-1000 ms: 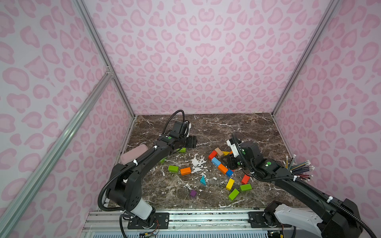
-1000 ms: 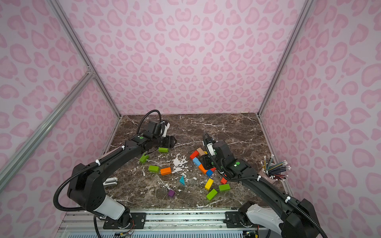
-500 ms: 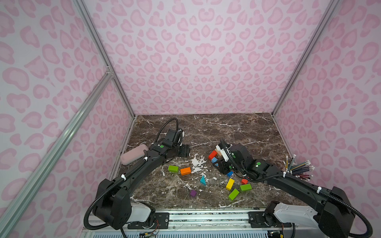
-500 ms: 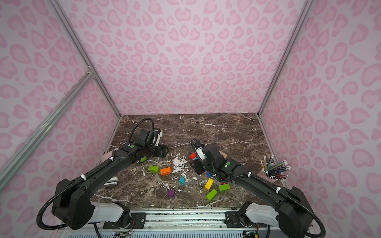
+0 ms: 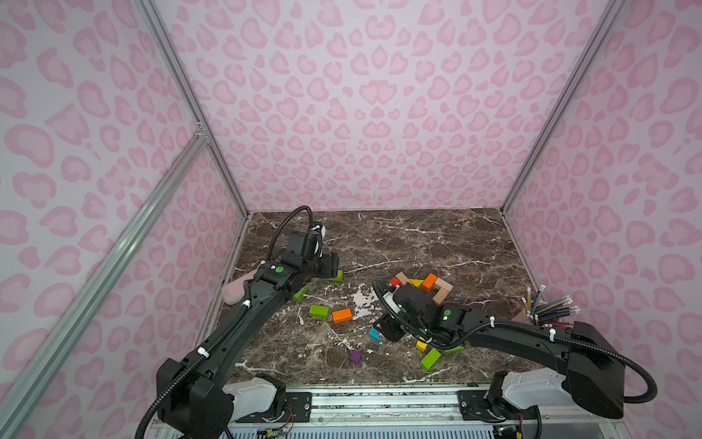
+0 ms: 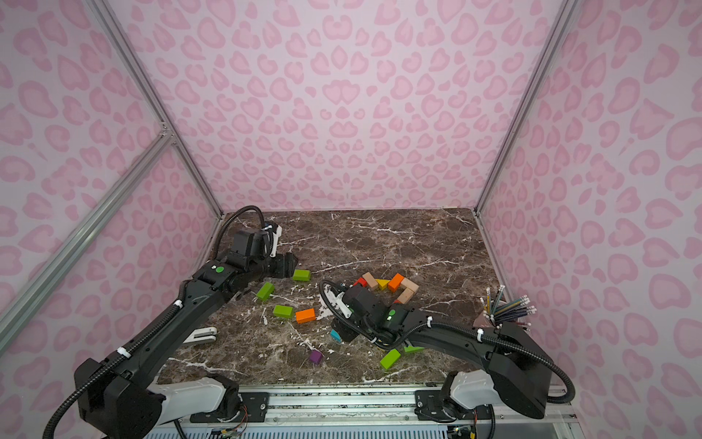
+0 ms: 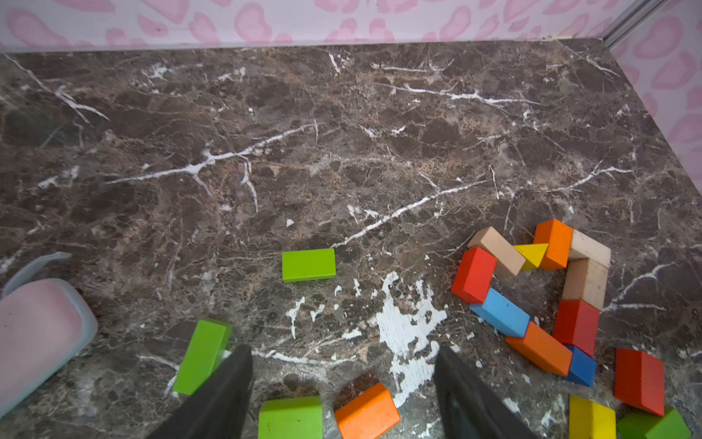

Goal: Assemble a heart with building blocks
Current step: Move the building block to the center of the board.

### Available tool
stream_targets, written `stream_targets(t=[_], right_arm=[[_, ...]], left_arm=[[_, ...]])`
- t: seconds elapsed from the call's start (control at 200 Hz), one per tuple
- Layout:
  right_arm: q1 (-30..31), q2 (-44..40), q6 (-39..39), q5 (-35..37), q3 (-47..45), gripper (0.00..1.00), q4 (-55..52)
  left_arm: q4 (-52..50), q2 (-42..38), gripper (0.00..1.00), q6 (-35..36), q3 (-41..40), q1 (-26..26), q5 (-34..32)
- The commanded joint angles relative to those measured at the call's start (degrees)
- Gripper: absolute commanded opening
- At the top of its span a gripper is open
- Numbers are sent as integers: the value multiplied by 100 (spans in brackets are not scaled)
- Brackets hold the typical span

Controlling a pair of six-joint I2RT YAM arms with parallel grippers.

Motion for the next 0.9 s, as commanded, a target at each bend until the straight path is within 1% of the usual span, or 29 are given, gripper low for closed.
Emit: stream_targets(t=[0.0,0.095,0.345,0.515,0.685,0.8,0.835,0.895], right_arm=[[224,196,309,484,22,54,-5],[387,372,473,621,-30,56,-12],[604,886,673,800,32,56,-124],[598,1285,784,978,257,52,-241],[557,1624,876,1211,432,48,-335],[446,1644,907,1275,451,46,-346],[410,1631,874,1280,461,45,-352],[346,1607,805,1304,464,45,-405]], left_arm=[[359,-60,79,259,115,71,-38],[761,-150,80,457,23,91,215],[1541,-366,84,669,-321,95,687],[1751,-479,86,738,-567,100,657],[1763,-486,91,730,-580,99,698],[1797,-578,100,722,-619,100,630],[1807,-597,98,715,-643,100,622],[1813,-610,97,707,-654,95,622]])
